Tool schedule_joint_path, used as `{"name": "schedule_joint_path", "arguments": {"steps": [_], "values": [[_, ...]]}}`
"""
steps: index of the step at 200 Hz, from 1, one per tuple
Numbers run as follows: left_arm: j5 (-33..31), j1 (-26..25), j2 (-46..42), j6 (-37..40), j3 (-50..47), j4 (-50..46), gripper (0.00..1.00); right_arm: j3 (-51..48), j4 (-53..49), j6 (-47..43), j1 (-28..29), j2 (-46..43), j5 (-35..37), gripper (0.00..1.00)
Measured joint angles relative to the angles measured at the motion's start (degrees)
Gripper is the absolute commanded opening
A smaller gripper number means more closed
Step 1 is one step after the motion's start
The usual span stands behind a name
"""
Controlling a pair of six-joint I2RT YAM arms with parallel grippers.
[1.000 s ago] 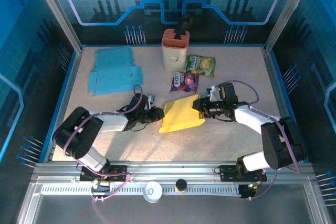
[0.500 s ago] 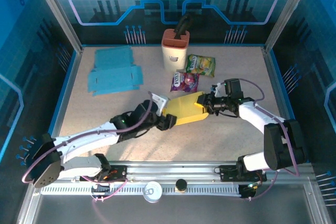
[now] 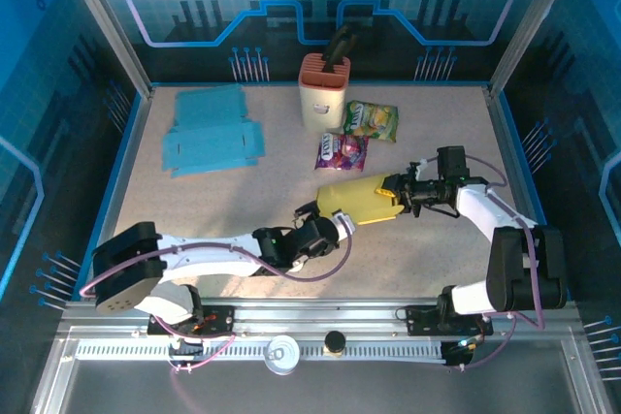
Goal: Fold the paper box
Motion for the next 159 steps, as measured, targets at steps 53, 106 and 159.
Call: {"name": "schedule_joint_path", "arguments": {"steps": [53, 106, 159], "values": [[-3.87, -0.07, 5.05, 5.77, 2.64, 3.85, 0.59, 0.0, -1.16, -0.22, -0.26, 0.35, -1.57, 0.3], [-3.85, -0.37, 6.91, 7.58, 5.62, 1.03, 0.38, 0.0, -1.14, 0.5, -1.01, 0.59, -2.4, 0.44], [1.95, -0.04, 4.74, 3.54, 9.4, -9.09, 0.38, -0.7, -1.14, 2.27, -6.38, -3.23, -3.58, 0.71]]}}
